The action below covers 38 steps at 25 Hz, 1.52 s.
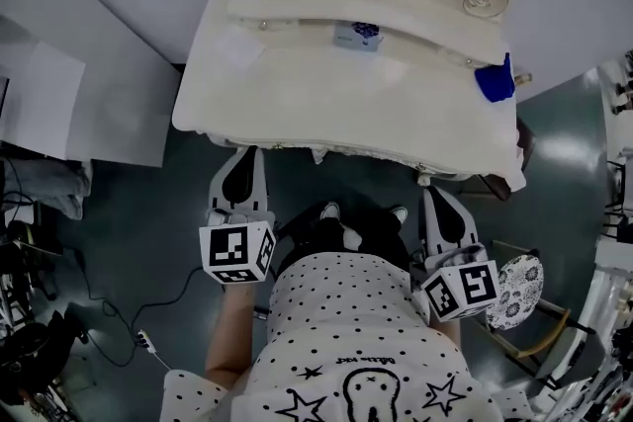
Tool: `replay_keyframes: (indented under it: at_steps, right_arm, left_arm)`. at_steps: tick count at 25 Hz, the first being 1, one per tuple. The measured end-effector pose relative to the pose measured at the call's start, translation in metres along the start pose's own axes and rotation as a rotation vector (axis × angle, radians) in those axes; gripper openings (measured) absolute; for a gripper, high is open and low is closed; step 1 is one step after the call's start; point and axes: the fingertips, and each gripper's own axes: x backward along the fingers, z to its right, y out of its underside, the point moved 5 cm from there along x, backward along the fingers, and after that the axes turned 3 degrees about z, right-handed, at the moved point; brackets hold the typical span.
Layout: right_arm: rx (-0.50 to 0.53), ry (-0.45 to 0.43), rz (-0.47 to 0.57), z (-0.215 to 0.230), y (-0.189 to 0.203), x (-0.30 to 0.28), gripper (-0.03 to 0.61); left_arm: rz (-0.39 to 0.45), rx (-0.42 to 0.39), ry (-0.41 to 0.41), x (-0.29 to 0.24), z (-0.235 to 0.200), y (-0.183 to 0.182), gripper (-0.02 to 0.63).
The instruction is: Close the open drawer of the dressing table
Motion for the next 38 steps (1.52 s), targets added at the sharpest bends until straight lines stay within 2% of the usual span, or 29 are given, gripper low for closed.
replay_keyframes:
  at_steps: [7,12,15,23,38]
  right_arm:
    - [0.02,-0.07,0.003,-0.013,-0.003,-0.012,0.009]
    - [0.04,-0.11,-0.002,-0.022,-0.005,-0.018,0.009]
    - [0.045,-0.128,-0.001,-0.026,-0.005,-0.021,0.009]
    - [0.059,-0.188,-0.026,-0.043,0.004,-0.026,0.009]
    - [0.042,-0.153,-0.014,-0.043,0.006,-0.019,0.009]
  left_arm:
    - [0.062,-0.003,0.013,0.037,0.018,-0.021,0.011]
    - [0.079,0.045,0.035,0.051,0.033,-0.021,0.011]
    - [0.078,0.082,0.046,0.056,0.038,-0.016,0.011]
    - [0.064,0.113,0.051,0.064,0.04,-0.012,0.011]
    - [0.055,0.12,0.061,0.065,0.039,-0.009,0.011]
